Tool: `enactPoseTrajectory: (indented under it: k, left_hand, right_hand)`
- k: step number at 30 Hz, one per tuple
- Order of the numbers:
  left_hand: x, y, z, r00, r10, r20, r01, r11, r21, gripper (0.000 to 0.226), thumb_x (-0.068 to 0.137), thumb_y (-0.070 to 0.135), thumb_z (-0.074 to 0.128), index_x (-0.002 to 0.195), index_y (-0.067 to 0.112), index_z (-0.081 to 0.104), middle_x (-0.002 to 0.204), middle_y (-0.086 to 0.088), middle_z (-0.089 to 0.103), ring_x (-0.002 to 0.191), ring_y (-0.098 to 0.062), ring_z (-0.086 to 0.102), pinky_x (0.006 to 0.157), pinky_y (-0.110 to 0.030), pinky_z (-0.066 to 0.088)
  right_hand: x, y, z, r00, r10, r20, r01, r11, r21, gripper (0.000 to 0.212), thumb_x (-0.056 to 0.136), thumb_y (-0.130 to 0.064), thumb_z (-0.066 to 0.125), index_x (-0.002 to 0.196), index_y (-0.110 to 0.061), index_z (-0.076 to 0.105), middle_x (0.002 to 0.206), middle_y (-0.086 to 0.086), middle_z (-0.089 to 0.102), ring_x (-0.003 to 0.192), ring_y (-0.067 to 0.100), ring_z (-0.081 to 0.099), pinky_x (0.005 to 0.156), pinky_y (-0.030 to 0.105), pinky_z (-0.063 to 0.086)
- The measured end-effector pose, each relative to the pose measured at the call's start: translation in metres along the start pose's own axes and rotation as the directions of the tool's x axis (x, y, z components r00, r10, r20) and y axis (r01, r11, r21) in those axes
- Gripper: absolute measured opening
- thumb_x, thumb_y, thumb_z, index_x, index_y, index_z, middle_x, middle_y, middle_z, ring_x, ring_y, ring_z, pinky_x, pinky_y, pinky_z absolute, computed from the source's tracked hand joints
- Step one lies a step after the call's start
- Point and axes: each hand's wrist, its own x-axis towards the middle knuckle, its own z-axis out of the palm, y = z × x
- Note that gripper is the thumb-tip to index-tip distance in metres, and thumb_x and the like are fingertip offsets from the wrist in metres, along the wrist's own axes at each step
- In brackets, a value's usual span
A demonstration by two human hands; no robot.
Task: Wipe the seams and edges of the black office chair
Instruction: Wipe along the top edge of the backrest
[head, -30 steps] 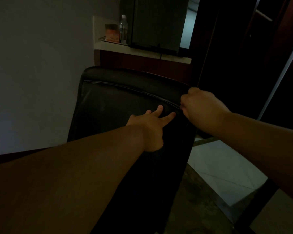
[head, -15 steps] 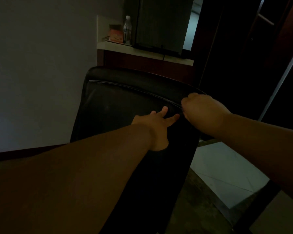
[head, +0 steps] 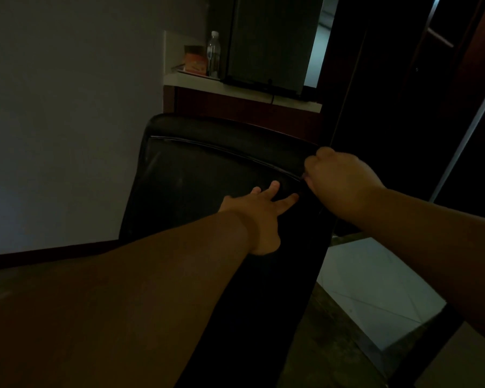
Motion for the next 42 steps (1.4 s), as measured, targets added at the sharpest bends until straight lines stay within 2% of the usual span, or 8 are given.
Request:
enactPoseTrajectory:
  k: [6,9,14,18,22,26,33,42]
  left_hand:
    - [0.002,-0.005,0.004,0.999,0.02,-0.036,-0.02,1.0,-0.011,0.09,0.097,0.038,0.054,0.154,0.053,-0.014,0.166,0.011,-0.025,0.156,-0.025,-0.008,0.116,-0.068,0.018]
    - [0.003,-0.008,0.006,0.999,0.03,-0.036,-0.03,0.999,-0.016,0.09,0.097,0.039,0.054,0.154,0.053,-0.013,0.165,0.012,-0.025,0.156,-0.024,-0.008,0.117,-0.067,0.018]
    - [-0.002,-0.027,0.007,0.969,0.11,-0.221,-0.1,0.993,0.058,0.074,0.1,0.039,0.048,0.157,0.05,0.002,0.169,0.012,-0.011,0.154,-0.023,0.015,0.119,-0.059,0.021]
    - [0.005,-0.043,0.013,0.946,0.056,-0.32,-0.027,0.995,0.094,0.081,0.099,0.048,0.047,0.154,0.052,-0.013,0.168,0.007,-0.017,0.156,-0.025,-0.002,0.12,-0.063,0.011]
    - [0.014,-0.047,0.023,0.95,-0.039,-0.311,0.034,0.999,-0.023,0.076,0.099,0.061,0.041,0.152,0.056,-0.014,0.167,0.011,-0.021,0.156,-0.023,-0.01,0.119,-0.066,0.011]
    - [0.019,-0.046,0.027,0.95,-0.039,-0.311,0.028,0.999,-0.04,0.076,0.097,0.069,0.037,0.152,0.055,-0.015,0.166,0.011,-0.023,0.155,-0.023,-0.013,0.119,-0.066,0.009]
    - [0.027,-0.044,0.035,0.948,-0.062,-0.312,0.039,0.996,-0.079,0.078,0.098,0.067,0.038,0.15,0.055,-0.018,0.165,0.012,-0.026,0.154,-0.023,-0.017,0.119,-0.066,0.01]
    - [0.028,-0.049,0.034,0.961,-0.021,-0.276,-0.026,0.986,-0.165,0.076,0.101,0.061,0.04,0.151,0.054,-0.016,0.164,0.013,-0.027,0.153,-0.022,-0.019,0.121,-0.059,0.015]
  right_hand:
    - [-0.002,0.007,-0.002,0.997,0.054,-0.058,-0.046,0.991,0.126,0.019,0.099,-0.024,0.054,0.114,-0.014,0.055,0.106,0.008,0.052,0.087,0.023,0.059,0.069,0.031,0.048]
    - [-0.003,0.006,0.001,1.0,-0.015,-0.017,0.017,0.995,0.102,0.02,0.097,-0.022,0.057,0.115,-0.015,0.054,0.107,0.007,0.052,0.086,0.022,0.06,0.07,0.032,0.053]
    - [-0.005,0.006,0.007,0.998,-0.017,-0.06,0.021,0.998,0.066,0.018,0.097,-0.022,0.055,0.114,-0.015,0.053,0.109,0.008,0.051,0.086,0.022,0.059,0.065,0.03,0.048]
    - [-0.007,0.001,0.003,0.995,0.016,-0.101,-0.004,0.993,0.116,0.018,0.095,-0.019,0.06,0.111,-0.015,0.055,0.107,0.008,0.05,0.082,0.022,0.058,0.068,0.034,0.053]
    - [-0.008,-0.005,0.007,0.999,-0.05,-0.017,0.051,0.992,0.116,0.023,0.098,-0.021,0.054,0.119,-0.013,0.049,0.116,0.012,0.047,0.085,0.023,0.059,0.068,0.031,0.05]
    - [-0.008,0.01,0.004,0.998,-0.039,-0.05,0.047,0.984,0.17,0.024,0.097,-0.024,0.055,0.12,-0.017,0.053,0.112,0.006,0.049,0.087,0.018,0.058,0.074,0.032,0.054]
    - [0.004,-0.001,0.007,0.999,-0.022,-0.043,0.026,0.996,0.085,0.021,0.094,-0.016,0.06,0.114,-0.017,0.055,0.109,0.007,0.05,0.083,0.019,0.058,0.064,0.027,0.045]
    - [0.011,0.003,0.0,0.998,-0.045,-0.049,0.05,0.993,0.105,0.02,0.095,-0.021,0.059,0.115,-0.019,0.057,0.11,0.005,0.05,0.082,0.016,0.057,0.069,0.029,0.052]
